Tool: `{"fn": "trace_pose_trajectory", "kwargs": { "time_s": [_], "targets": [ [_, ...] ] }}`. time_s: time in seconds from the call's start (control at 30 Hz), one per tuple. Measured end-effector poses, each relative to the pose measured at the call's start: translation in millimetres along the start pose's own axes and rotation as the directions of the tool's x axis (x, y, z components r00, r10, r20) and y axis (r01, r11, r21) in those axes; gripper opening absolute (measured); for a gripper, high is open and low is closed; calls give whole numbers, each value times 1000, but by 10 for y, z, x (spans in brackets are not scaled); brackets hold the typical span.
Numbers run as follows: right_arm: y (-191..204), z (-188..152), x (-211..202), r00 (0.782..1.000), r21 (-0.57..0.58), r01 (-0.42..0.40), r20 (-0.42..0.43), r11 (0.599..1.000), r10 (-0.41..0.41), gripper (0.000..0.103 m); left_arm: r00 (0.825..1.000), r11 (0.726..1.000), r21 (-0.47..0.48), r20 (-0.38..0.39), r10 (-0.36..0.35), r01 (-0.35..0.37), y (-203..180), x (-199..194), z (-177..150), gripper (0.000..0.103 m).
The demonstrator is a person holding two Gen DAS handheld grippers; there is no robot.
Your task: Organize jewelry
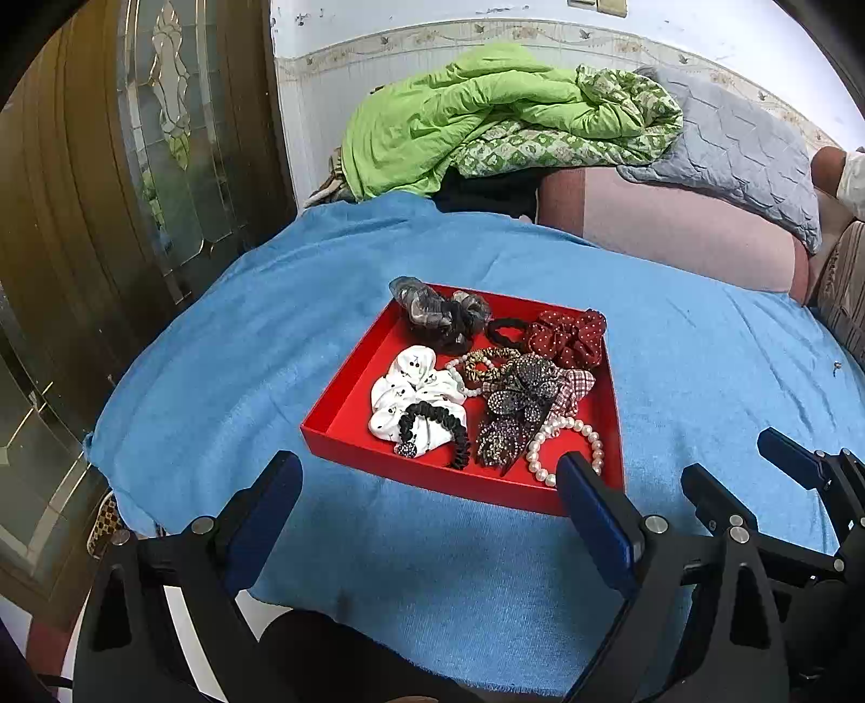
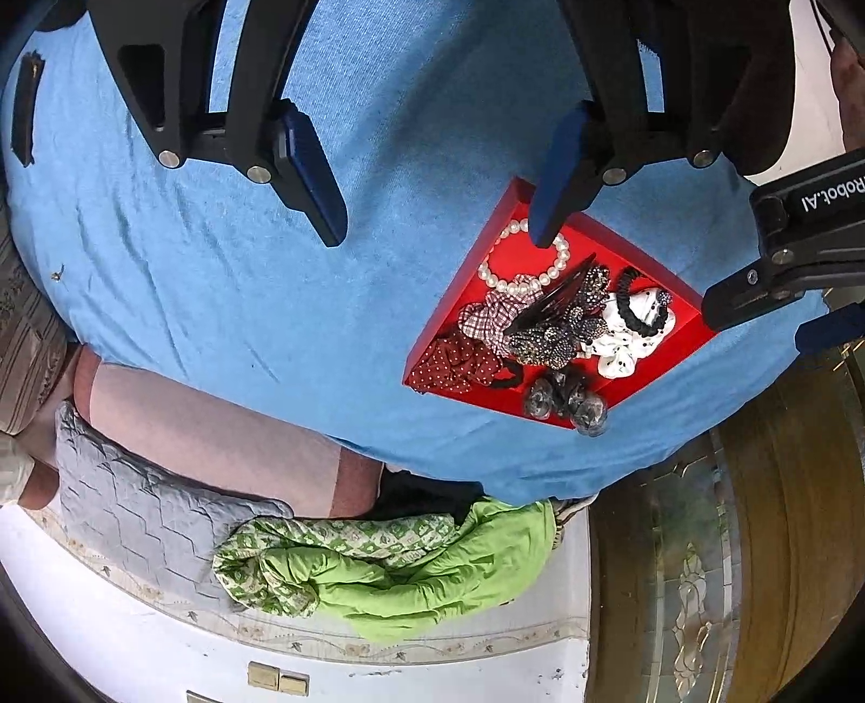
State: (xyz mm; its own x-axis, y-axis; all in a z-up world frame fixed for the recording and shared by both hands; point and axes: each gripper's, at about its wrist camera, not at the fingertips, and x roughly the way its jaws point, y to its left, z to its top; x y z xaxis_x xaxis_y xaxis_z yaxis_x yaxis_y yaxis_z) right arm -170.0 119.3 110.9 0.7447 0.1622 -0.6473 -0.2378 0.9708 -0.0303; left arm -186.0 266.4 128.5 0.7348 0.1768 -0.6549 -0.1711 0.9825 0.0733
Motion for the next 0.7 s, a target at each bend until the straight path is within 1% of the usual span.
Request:
{"fn": "trace_pose_trajectory", "kwargs": {
  "time_s": [0.3, 0.47, 0.57, 0.7],
  "targets": [
    [-26, -22, 62, 1000, 9, -7, -30, 1000, 8, 74, 1000, 1000, -7, -20, -24, 24, -16, 50, -11, 94],
    [-30, -21, 68, 999, 12, -9, -32, 1000, 9, 75, 999, 1000, 6, -27, -21, 21, -58, 70, -18, 94],
    [-43, -27, 86, 999, 15, -11, -38, 1000, 12, 75, 999, 1000, 1, -32, -12, 12, -59, 85, -14, 94],
    [-50, -35, 109, 999, 19, -13, -46, 1000, 14, 76, 999, 1000, -8, -49, -20, 20, -44, 117, -18, 94]
  ]
}}
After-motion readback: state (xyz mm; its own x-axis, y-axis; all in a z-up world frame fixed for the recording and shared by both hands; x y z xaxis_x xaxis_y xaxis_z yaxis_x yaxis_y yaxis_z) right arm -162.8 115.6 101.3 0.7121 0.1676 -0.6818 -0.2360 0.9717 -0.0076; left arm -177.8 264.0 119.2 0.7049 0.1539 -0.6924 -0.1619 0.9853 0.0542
